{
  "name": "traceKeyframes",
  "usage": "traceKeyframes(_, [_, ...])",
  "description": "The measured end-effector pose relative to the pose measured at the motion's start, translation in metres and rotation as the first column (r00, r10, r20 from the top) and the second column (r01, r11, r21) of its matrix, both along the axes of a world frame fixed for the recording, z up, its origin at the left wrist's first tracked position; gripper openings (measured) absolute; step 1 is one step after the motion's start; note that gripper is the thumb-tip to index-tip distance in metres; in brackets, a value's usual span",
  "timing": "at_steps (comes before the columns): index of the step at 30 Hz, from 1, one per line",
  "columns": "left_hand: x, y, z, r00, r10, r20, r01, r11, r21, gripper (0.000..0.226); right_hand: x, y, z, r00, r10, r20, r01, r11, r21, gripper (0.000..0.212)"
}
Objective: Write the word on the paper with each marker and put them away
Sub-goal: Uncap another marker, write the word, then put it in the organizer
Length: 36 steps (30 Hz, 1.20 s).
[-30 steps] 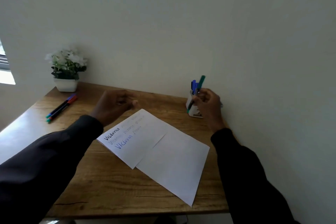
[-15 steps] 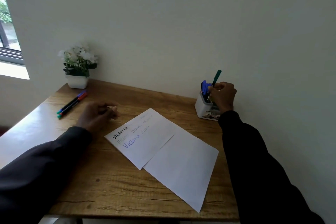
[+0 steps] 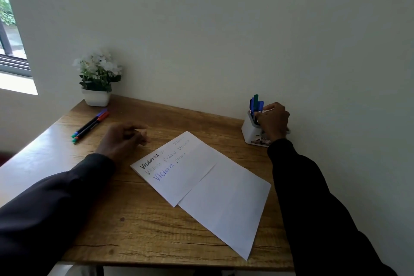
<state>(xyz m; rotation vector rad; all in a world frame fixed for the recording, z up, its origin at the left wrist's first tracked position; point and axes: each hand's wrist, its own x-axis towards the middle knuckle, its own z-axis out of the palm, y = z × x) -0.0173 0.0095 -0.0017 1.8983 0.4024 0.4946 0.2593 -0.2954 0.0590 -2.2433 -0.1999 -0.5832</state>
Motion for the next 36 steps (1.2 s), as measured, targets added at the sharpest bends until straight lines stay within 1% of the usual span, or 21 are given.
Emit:
traceKeyframes(3, [0.001, 0.004, -0.003, 1.000, 0.003, 0.002, -0.003, 1.000, 0.000, 0.014, -0.005, 0.005, 0.000, 1.000, -0.004, 0.015, 0.005, 0.999, -0.038, 0.037])
traceKeyframes(6, [0.002, 0.003, -0.004, 1.000, 0.012, 0.001, -0.012, 1.000, -0.022, 0.016, -0.006, 0.008, 0.000, 0.999, 0.021, 0.031, -0.020, 0.999, -0.043, 0.044])
traceKeyframes(8, [0.002, 0.002, -0.003, 1.000, 0.016, -0.010, -0.017, 1.000, -0.027, 0.017, -0.004, 0.009, -0.001, 1.000, 0.012, 0.023, -0.010, 0.994, -0.104, 0.045])
traceKeyframes(11, [0.002, 0.002, -0.003, 1.000, 0.014, -0.014, -0.015, 0.999, -0.037, 0.017, 0.001, 0.011, -0.004, 0.998, -0.059, 0.017, 0.062, 0.967, -0.246, 0.049])
traceKeyframes(13, [0.002, 0.003, -0.003, 1.000, 0.009, -0.016, -0.010, 1.000, -0.027, 0.016, -0.001, 0.014, -0.005, 0.995, -0.096, 0.012, 0.096, 0.952, -0.292, 0.049])
traceKeyframes(17, [0.002, 0.002, -0.002, 1.000, 0.007, -0.013, -0.007, 1.000, -0.027, 0.016, -0.008, 0.018, -0.006, 0.989, -0.147, -0.006, 0.137, 0.937, -0.321, 0.050])
traceKeyframes(20, [0.001, 0.002, -0.003, 1.000, 0.008, -0.023, -0.009, 1.000, -0.029, 0.018, -0.009, 0.018, -0.008, 0.988, -0.153, 0.008, 0.147, 0.928, -0.344, 0.047])
traceKeyframes(24, [0.000, 0.001, 0.000, 1.000, 0.003, -0.020, -0.003, 1.000, -0.016, 0.021, -0.010, 0.017, -0.008, 0.986, -0.151, 0.063, 0.164, 0.890, -0.425, 0.045])
traceKeyframes(27, [0.000, -0.001, 0.002, 1.000, 0.007, -0.024, -0.008, 1.000, -0.011, 0.022, -0.014, 0.021, -0.008, 0.986, -0.148, 0.071, 0.164, 0.871, -0.462, 0.045])
traceKeyframes(30, [0.001, 0.001, 0.001, 1.000, 0.005, -0.027, -0.005, 1.000, 0.002, 0.023, -0.017, 0.022, -0.009, 0.988, -0.145, 0.047, 0.150, 0.879, -0.453, 0.045])
traceKeyframes(36, [0.002, 0.002, -0.001, 1.000, -0.001, -0.029, 0.001, 1.000, 0.010, 0.021, -0.018, 0.016, -0.011, 0.987, -0.147, 0.065, 0.159, 0.948, -0.276, 0.034])
